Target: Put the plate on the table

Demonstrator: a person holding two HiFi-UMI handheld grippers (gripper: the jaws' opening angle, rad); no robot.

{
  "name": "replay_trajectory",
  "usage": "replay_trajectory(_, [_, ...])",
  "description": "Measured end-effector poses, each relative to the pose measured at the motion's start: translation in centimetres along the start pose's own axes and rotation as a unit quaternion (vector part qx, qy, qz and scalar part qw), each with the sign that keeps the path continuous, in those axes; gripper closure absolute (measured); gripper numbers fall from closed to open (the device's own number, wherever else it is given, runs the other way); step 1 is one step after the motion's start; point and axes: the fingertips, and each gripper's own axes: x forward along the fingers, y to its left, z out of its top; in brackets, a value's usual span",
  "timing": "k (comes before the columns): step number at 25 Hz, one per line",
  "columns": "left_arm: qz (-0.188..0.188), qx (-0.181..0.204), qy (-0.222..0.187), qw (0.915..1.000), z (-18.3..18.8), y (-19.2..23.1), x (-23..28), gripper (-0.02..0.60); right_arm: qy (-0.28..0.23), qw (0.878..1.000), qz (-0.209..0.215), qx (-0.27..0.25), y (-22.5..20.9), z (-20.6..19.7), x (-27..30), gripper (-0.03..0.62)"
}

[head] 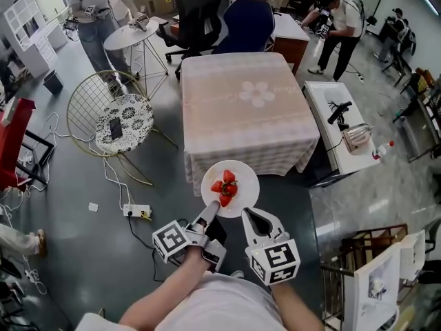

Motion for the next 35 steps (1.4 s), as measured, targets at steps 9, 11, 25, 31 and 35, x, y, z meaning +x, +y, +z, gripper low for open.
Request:
replay_trajectory(9, [-0.010, -0.018, 0.017, 0.9996, 4.1, -1.0, 2.4, 0.568, 0.009, 0.999, -0.030, -0.015, 0.1, 3.0, 3.8, 0.589])
replay_trajectory(11, [-0.015, -0.016, 0.020, 0.9996, 5.2, -1.3, 3.0, 0.568, 0.007, 0.999, -0.037, -0.018, 0.1, 3.7, 4.7, 0.589])
replay_trajectory(25, [-0.022, -0.023, 0.025, 0.9992, 9.2, -1.0, 3.6, 0.568, 0.006, 0.999, -0.047, -0.013, 1.3, 4.5, 8.3, 0.589])
replay_trajectory(31, [-0.016, -0.024, 0.023, 0.9993, 9.4, -0.8, 4.4, 0.568, 0.004, 0.999, -0.044, -0.007, 0.4, 4.5, 8.9, 0.589])
replay_trajectory(35, [-0.015, -0.014, 0.016, 0.9997, 9.5, -1.2, 5.6, 0.568, -0.003, 0.999, -0.033, -0.004, -0.8, 5.0, 9.3, 0.589])
